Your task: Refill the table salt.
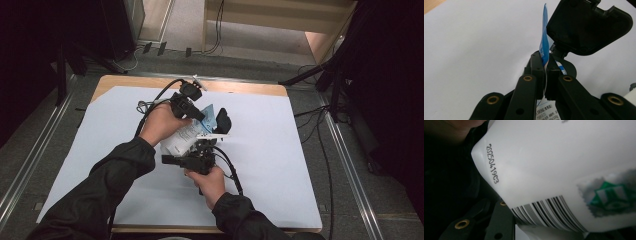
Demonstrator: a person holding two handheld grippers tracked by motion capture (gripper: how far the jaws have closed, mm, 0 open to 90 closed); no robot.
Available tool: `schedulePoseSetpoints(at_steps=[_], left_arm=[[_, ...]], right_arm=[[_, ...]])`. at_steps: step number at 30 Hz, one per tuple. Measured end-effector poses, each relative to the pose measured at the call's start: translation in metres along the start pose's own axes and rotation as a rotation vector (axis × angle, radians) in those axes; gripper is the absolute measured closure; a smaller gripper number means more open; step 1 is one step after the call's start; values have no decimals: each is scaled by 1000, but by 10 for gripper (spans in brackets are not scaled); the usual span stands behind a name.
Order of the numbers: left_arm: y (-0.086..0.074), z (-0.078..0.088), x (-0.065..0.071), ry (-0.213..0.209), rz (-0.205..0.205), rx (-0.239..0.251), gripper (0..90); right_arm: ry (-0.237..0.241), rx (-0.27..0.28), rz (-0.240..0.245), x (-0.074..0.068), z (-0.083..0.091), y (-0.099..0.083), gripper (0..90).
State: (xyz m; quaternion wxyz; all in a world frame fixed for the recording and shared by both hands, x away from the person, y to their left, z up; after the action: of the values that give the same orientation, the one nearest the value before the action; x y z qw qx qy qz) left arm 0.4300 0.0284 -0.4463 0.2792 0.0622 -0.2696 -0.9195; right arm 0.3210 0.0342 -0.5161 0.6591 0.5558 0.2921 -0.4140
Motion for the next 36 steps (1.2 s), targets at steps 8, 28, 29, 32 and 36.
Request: schedulePoseSetpoints(at_steps=[8, 28, 29, 32, 36], left_arm=[[1, 1, 1, 6, -1, -4, 896], [1, 2, 2, 6, -3, -6, 896], [1, 2, 1, 6, -3, -2, 896], [2, 2, 1, 5, -1, -1, 896], [2, 2, 2, 6, -1, -4, 896]], right_arm=[[-4, 4, -3, -1, 0, 0, 667], [13, 0, -27, -3, -2, 0, 661], [15, 0, -27, -3, -2, 0, 662], [17, 0, -24, -3, -1, 0, 662], [14, -4, -27, -3, -1, 1, 665]])
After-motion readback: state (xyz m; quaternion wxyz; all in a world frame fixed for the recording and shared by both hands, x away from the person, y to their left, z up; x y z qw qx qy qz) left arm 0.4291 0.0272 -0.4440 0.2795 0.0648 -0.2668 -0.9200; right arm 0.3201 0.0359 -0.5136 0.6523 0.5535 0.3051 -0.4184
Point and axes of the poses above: each handheld gripper's, and its own axes: z roughly backward along the jaws, y roughly out of its top, x roughly to its right, the point moved 8 cm from there along -z, roughly forward along the jaws, and after that the axes turned 14 degrees about -z, right-handed, at the moved point
